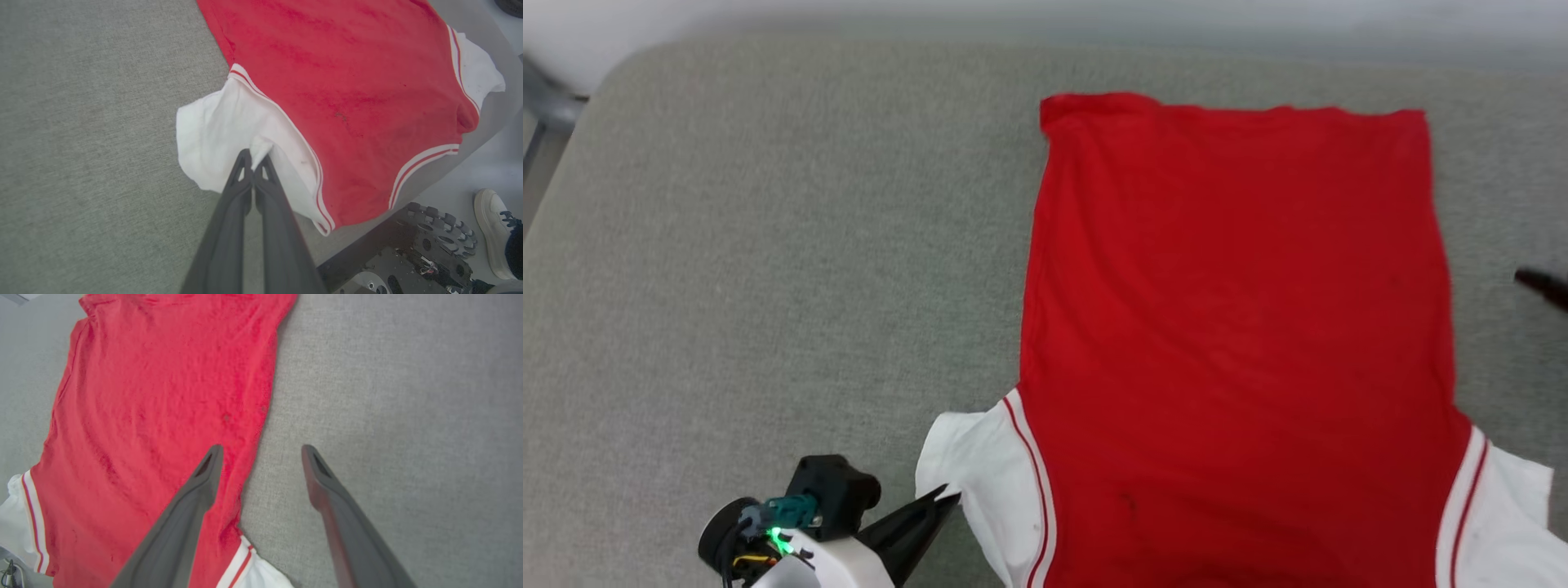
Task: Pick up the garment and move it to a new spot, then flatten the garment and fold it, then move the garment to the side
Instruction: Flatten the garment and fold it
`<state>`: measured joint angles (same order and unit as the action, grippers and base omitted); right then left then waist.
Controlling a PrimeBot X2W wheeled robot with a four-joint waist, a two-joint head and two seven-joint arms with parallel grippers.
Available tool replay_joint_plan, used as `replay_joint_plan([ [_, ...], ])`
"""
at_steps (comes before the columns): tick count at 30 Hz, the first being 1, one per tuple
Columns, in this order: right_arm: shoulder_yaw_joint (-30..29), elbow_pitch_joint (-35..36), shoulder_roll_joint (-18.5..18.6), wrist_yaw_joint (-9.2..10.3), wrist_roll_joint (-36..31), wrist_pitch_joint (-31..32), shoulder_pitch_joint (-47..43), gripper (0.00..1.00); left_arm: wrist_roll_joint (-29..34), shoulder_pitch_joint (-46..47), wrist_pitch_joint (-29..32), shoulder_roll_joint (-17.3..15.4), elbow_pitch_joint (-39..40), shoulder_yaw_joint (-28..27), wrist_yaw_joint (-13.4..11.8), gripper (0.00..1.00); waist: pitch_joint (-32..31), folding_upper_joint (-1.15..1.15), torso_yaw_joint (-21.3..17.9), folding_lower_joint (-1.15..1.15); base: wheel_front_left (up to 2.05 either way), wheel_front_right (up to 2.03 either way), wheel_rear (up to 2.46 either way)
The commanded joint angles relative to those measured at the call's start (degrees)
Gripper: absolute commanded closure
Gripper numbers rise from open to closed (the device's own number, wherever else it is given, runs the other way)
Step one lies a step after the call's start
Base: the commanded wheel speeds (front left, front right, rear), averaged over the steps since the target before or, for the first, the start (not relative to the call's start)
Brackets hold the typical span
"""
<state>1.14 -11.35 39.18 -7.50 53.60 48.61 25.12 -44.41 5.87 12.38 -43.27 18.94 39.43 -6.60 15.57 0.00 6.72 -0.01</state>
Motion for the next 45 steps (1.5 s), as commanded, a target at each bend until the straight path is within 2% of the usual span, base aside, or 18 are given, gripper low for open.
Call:
replay_joint_plan([
  [1, -1.04, -1.10, -1.48, 0.04, -2.60, 2.79, 4.30, 0.00, 0.87, 1.32, 0.94, -0.12, 1.50, 0.22, -0.54, 1.00, 5.04, 0.00, 3.34, 0.01, 0.00, 0.00, 0.00],
  [9, -6.36, -6.00, -6.01, 0.04, -13.55, 13.76, 19.36, 0.00, 3.40, 4.42, 3.03, 1.12, 6.29, 1.35, -1.38, 1.00, 11.42, 0.00, 7.68, 0.01, 0.00, 0.00, 0.00],
  [16, -11.50, -10.49, -8.45, 0.03, -24.52, 19.38, 29.47, 0.00, 5.07, 6.43, 3.31, 3.40, 7.35, 2.84, -1.37, 1.00, 15.78, 0.00, 11.03, 0.01, 0.00, 0.00, 0.00],
  [26, -16.96, -12.17, -9.45, 0.03, -33.61, 22.95, 35.54, 0.00, 5.78, 7.66, 1.89, 5.23, 5.93, 3.75, -0.27, 1.00, 19.38, 0.00, 14.19, 0.01, 0.00, 0.00, 0.00],
  [33, -16.12, -12.89, -10.61, 0.04, -35.43, 24.63, 31.99, 0.00, 5.76, 8.42, 0.93, 6.22, 4.05, 4.10, 0.43, 1.00, 19.78, 0.00, 15.17, 0.01, 0.00, 0.00, 0.00],
  [34, -15.99, -12.78, -10.45, 0.04, -35.54, 24.72, 31.36, 0.23, 5.69, 8.43, 0.82, 6.31, 3.89, 4.16, 0.49, 1.00, 19.71, 0.00, 15.27, 0.01, 0.00, 0.00, 0.00],
  [35, -15.87, -12.74, -10.13, 0.04, -35.72, 24.99, 30.68, 0.77, 5.64, 8.46, 0.65, 6.41, 3.75, 4.16, 0.48, 1.00, 19.63, 0.00, 15.38, 0.01, 0.00, 0.00, 0.00],
  [36, -15.81, -12.71, -9.76, 0.04, -35.96, 25.32, 29.98, 1.00, 5.51, 8.43, 0.52, 6.54, 3.64, 4.09, 0.46, 1.00, 19.51, 0.00, 15.47, 0.01, 0.00, 0.00, 0.00],
  [45, -16.01, -11.41, -8.02, 0.04, -36.50, 24.03, 26.54, 1.00, 5.29, 7.99, -0.01, 6.08, 2.94, 3.83, 0.36, 1.00, 17.76, 0.00, 14.82, 0.01, 0.00, 0.00, 0.00],
])
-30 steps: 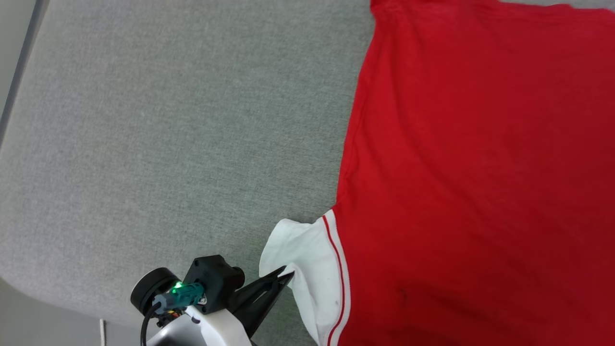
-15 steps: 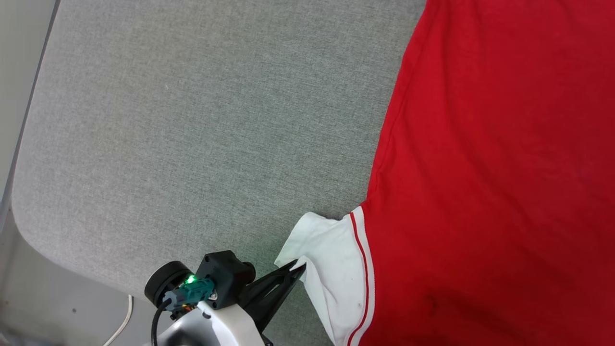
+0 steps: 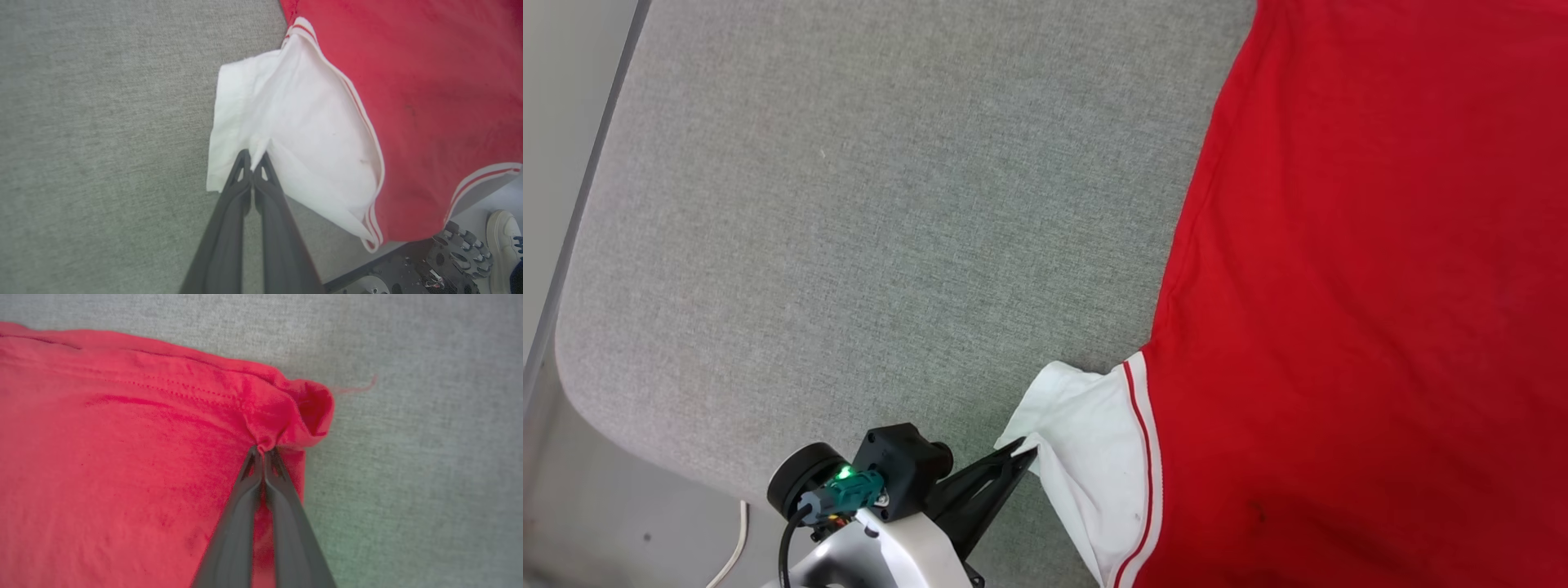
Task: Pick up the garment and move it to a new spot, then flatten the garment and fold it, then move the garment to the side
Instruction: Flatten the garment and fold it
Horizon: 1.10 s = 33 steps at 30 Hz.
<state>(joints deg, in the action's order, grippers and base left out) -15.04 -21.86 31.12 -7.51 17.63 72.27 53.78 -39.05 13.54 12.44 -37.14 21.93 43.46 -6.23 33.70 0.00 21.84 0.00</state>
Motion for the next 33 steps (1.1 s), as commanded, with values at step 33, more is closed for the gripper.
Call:
replay_joint_plan([
  [33, -1.25, 9.52, -4.31, 0.05, 10.47, -3.36, -40.40, 1.00, -6.01, -8.44, -2.87, -3.28, -3.80, -3.62, -4.04, 1.00, -24.86, 0.00, -17.33, 0.00, 0.00, 0.00, 0.00],
])
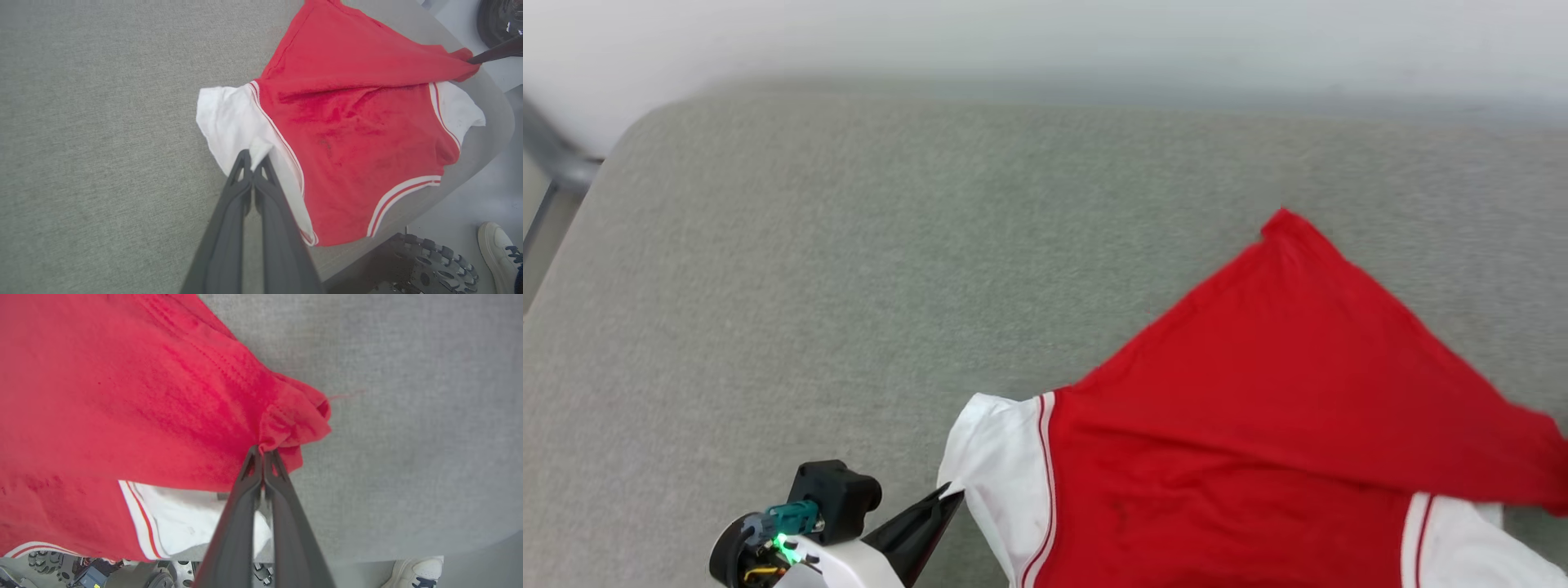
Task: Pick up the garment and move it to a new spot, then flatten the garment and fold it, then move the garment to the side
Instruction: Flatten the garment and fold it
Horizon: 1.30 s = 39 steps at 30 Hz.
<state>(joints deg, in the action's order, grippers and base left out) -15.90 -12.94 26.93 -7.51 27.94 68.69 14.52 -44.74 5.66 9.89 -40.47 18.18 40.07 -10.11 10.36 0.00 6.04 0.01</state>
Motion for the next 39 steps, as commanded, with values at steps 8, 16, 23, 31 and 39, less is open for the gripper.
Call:
replay_joint_plan([
  [8, -3.45, 6.44, -3.12, 0.05, 1.48, 0.74, -9.76, 1.00, -1.21, -1.87, -2.09, 0.52, 0.00, -1.31, -1.26, 1.00, -2.79, 0.00, -3.35, -0.01, 0.00, 0.00, 0.00],
  [16, -4.49, 7.68, -6.47, 0.05, 1.66, -0.23, -15.02, 1.00, -1.15, -1.52, -1.93, 0.53, 0.09, -0.87, -0.92, 1.00, -2.99, 0.00, -3.74, -0.01, 0.00, 0.00, 0.00],
  [23, -3.06, 9.29, -4.92, 0.05, 3.25, -0.67, -13.62, 0.00, -1.24, -1.37, -1.96, 0.27, 0.01, -0.79, -0.68, 1.00, -3.01, 0.00, -3.63, -0.01, 0.00, 0.00, 0.00],
  [31, 0.02, 17.60, -0.49, 0.05, 6.71, 2.99, -7.70, 0.00, -1.16, -0.69, -2.46, 0.28, -0.17, -0.67, -0.05, 1.00, -2.29, 0.00, -2.48, -0.01, 0.00, 0.00, 0.00],
  [39, 5.27, 20.88, -1.71, 0.05, 5.56, 6.58, 3.43, 0.00, -0.22, 0.69, -2.18, 0.49, 0.65, -0.23, 0.53, 1.00, 1.67, 0.00, 1.15, -0.01, 0.00, 0.00, 0.00],
])
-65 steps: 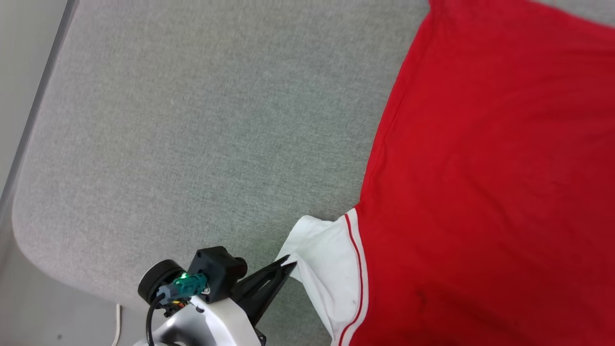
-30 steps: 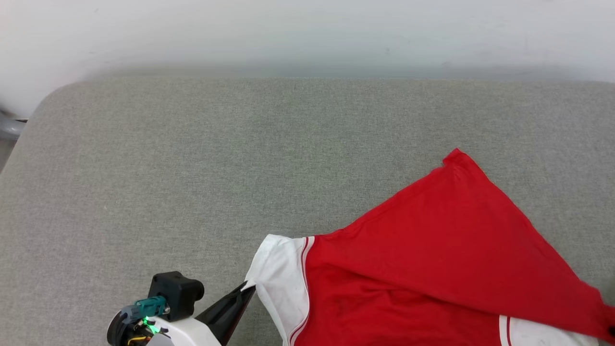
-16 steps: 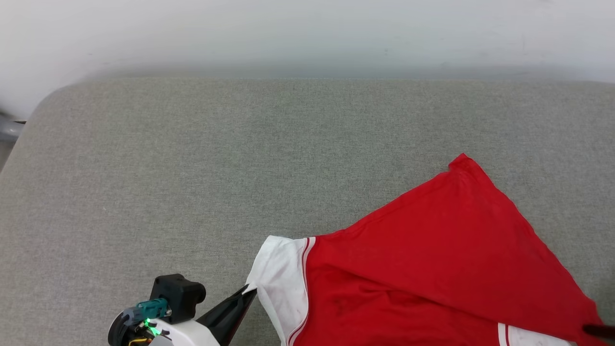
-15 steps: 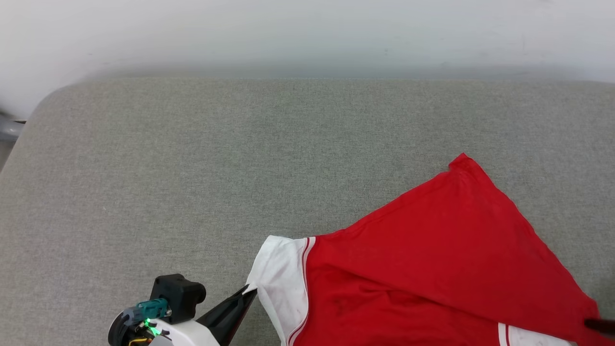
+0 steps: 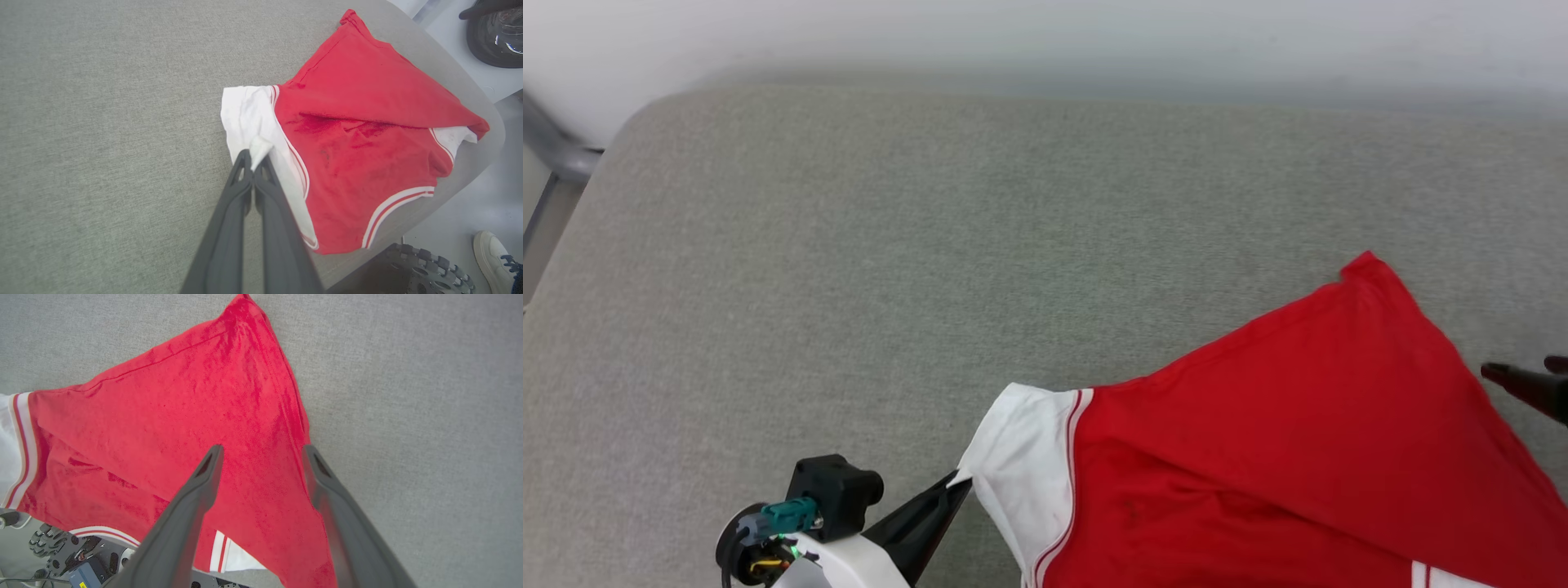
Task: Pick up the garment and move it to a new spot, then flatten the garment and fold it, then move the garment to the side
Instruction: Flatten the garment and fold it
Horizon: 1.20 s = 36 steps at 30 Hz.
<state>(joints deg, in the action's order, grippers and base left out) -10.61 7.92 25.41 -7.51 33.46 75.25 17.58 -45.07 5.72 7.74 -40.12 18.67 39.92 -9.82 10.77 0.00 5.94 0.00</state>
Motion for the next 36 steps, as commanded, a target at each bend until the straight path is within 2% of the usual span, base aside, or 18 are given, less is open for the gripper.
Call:
replay_joint_plan([
  [1, 0.68, -0.44, -0.26, 0.05, -0.57, 0.24, 1.50, 0.00, 0.35, 0.95, 0.00, 0.23, 0.27, -0.02, 0.21, 1.00, 1.94, 0.00, 1.94, 0.00, 0.00, 0.00, 0.00],
  [5, 2.55, -3.51, -0.01, 0.05, -2.94, 0.16, 5.63, 0.00, 0.83, 2.19, -0.10, 0.82, 0.61, 0.05, 0.40, 1.00, 4.92, 0.00, 4.79, 0.00, 0.00, 0.00, 0.00],
  [17, 2.42, -15.76, 2.50, 0.05, -8.43, -1.88, 14.20, 0.00, 1.63, 4.53, -1.08, 3.50, -1.39, 1.74, 2.28, 1.00, 11.08, 0.00, 12.07, 0.00, 0.00, 0.00, 0.00],
  [34, 6.62, -24.33, 3.25, 0.05, -9.30, -4.35, 13.18, 0.00, 2.01, 6.27, -1.43, 5.42, -2.42, 2.95, 2.89, 1.00, 13.44, 0.00, 15.05, 0.00, 0.00, 0.00, 0.00],
  [35, 6.85, -24.50, 3.32, 0.05, -9.06, -4.79, 13.16, 0.60, 1.98, 6.30, -1.45, 5.49, -2.45, 2.97, 2.86, 1.00, 13.46, 0.00, 15.07, 0.00, 0.00, 0.00, 0.00],
  [36, 7.13, -24.60, 3.37, 0.05, -8.81, -5.32, 13.18, 1.00, 1.92, 6.32, -1.45, 5.54, -2.51, 2.99, 2.81, 1.00, 13.45, 0.00, 15.06, 0.00, 0.00, 0.00, 0.00],
])
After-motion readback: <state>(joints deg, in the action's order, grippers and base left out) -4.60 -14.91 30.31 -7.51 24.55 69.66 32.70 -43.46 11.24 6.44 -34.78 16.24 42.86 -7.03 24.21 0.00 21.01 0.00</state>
